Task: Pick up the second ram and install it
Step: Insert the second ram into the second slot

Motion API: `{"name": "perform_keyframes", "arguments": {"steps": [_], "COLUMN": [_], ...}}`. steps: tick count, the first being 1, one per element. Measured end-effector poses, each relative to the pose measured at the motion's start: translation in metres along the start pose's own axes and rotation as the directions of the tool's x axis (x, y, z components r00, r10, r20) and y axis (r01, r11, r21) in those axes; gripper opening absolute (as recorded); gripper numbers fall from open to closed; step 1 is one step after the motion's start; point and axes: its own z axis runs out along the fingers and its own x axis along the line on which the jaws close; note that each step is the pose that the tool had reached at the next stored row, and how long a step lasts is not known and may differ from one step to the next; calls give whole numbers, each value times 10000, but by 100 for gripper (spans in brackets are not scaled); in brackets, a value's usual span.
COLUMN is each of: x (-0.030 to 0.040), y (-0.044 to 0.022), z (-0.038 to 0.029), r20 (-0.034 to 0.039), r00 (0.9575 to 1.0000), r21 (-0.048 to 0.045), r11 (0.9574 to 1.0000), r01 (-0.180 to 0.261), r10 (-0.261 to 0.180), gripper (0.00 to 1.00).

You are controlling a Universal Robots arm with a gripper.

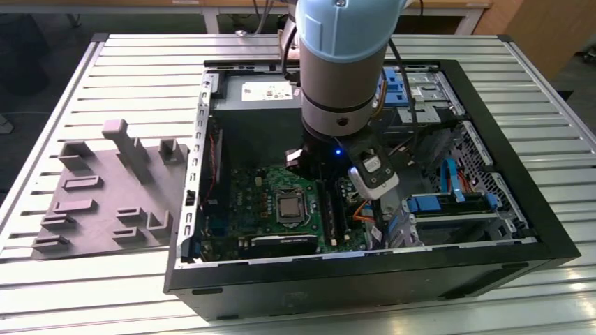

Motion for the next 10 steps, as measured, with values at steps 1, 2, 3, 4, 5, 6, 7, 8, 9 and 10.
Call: {"name": "perform_keyframes", "arguments": {"steps": [1,2,3,4,5,6,7,8,9,10], "x": [0,1,1,1,1,2,2,2,2,2], "y": [0,0,0,0,0,0,0,-1,-1,-1], "z": [0,0,0,1,5,7,7,8,8,8], "r20": [1,1,1,1,3,3,3,4,4,4], "r00": [10000,10000,10000,10000,10000,10000,10000,10000,10000,10000], "r21": [1,2,3,4,2,3,4,6,5,5], "r11": [10000,10000,10000,10000,10000,10000,10000,10000,10000,10000], "r01": [-8,-13,-18,-23,-28,-35,-41,-43,-44,-45], "r10": [8,13,18,23,28,35,41,43,44,45], "gripper": [11,11,11,11,11,11,11,11,11,11]}}
